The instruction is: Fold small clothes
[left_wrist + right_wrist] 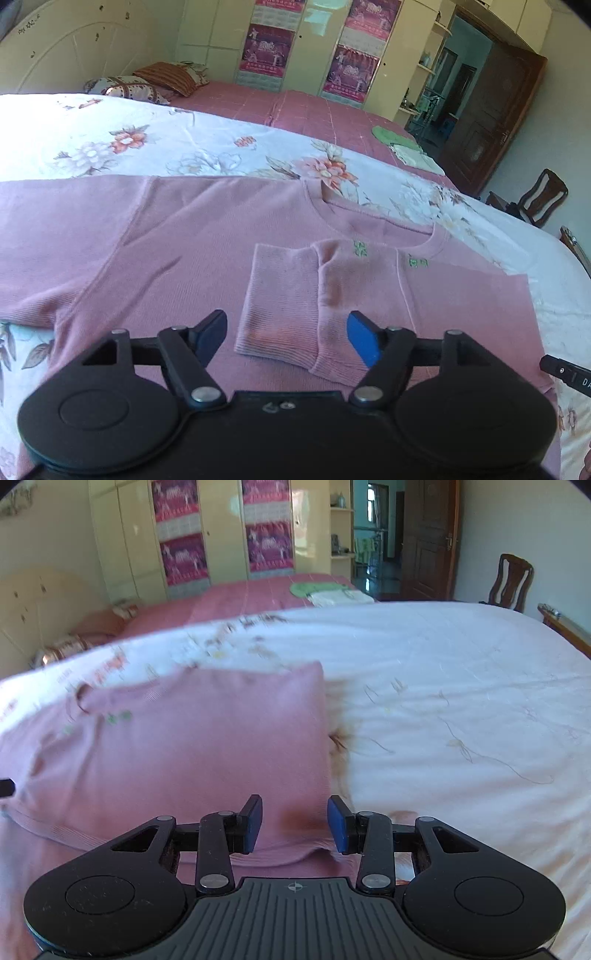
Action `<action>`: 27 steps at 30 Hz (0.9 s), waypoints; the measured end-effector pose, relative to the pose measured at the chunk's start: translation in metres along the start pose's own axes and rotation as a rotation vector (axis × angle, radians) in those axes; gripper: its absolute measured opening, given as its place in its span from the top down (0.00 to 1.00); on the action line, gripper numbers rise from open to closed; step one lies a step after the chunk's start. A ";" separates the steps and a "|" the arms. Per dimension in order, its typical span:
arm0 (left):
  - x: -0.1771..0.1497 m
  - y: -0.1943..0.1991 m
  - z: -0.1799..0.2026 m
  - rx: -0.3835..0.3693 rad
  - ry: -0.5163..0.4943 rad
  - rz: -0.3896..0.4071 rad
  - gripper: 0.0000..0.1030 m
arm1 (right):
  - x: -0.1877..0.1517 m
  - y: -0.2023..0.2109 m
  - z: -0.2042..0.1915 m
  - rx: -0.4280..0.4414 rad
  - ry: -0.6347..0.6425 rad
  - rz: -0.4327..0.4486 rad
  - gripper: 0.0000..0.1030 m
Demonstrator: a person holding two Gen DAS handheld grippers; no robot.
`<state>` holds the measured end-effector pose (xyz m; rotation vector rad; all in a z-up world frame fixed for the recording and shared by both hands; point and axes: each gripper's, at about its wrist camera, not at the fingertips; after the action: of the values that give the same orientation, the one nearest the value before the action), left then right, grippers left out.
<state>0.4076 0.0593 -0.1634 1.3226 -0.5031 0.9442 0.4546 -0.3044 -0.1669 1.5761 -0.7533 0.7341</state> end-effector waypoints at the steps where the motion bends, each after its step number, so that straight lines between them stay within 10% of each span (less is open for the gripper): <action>1: 0.002 0.006 -0.003 0.011 -0.007 0.005 0.29 | 0.002 0.002 -0.006 0.019 0.008 0.006 0.62; 13: 0.000 0.073 -0.084 0.233 0.068 0.056 0.28 | 0.003 -0.031 -0.065 0.154 0.053 -0.023 0.62; 27: -0.005 -0.028 0.017 -0.014 0.007 -0.004 0.34 | 0.057 -0.117 0.046 -0.075 -0.138 -0.044 0.62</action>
<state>0.4314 0.0423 -0.1799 1.3067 -0.5011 0.9399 0.5848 -0.3406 -0.1949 1.5820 -0.8351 0.5633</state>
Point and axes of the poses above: each gripper's, at about its wrist camera, not at the fingertips, and y roughly against the way its jaws point, z to its right, x to its top, and after that the axes turned 10 degrees about z, right-handed
